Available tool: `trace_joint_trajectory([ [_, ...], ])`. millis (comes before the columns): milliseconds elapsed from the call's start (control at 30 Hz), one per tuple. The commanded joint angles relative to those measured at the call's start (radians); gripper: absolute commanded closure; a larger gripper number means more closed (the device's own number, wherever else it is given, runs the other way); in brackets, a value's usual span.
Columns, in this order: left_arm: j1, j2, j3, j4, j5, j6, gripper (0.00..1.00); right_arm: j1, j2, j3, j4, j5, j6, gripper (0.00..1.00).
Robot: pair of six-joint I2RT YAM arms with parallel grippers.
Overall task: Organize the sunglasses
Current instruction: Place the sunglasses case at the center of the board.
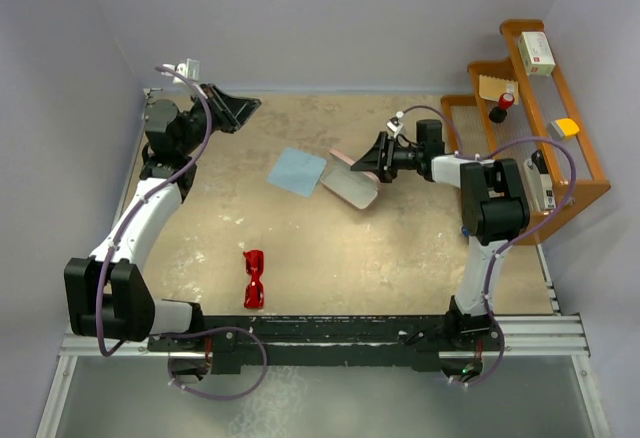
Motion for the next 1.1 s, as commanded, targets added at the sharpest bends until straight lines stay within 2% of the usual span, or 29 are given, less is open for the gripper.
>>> trace_joint_trajectory([
  [0,0.010,-0.005,-0.002,0.105,0.042,-0.044,0.87,-0.004,0.021,0.037,0.003,0.008,-0.038,1.00],
  [267,0.018,-0.011,-0.014,0.110,0.057,-0.045,0.87,-0.037,0.067,0.052,-0.040,0.020,-0.072,1.00],
  [367,0.020,-0.011,-0.015,0.112,0.062,-0.048,0.87,-0.037,0.063,0.052,-0.092,0.050,-0.112,0.75],
  [600,0.021,-0.003,-0.032,0.159,0.077,-0.082,0.87,-0.037,0.029,0.028,-0.104,0.087,-0.131,0.39],
  [667,0.021,0.000,-0.036,0.170,0.077,-0.087,0.87,-0.037,0.018,0.023,-0.107,0.105,-0.131,0.26],
  [867,0.021,0.002,-0.041,0.186,0.084,-0.101,0.87,-0.037,-0.013,0.023,-0.123,0.158,-0.142,0.19],
  [1067,0.022,0.005,-0.038,0.188,0.092,-0.104,0.87,-0.037,-0.045,0.035,-0.157,0.248,-0.166,0.17],
])
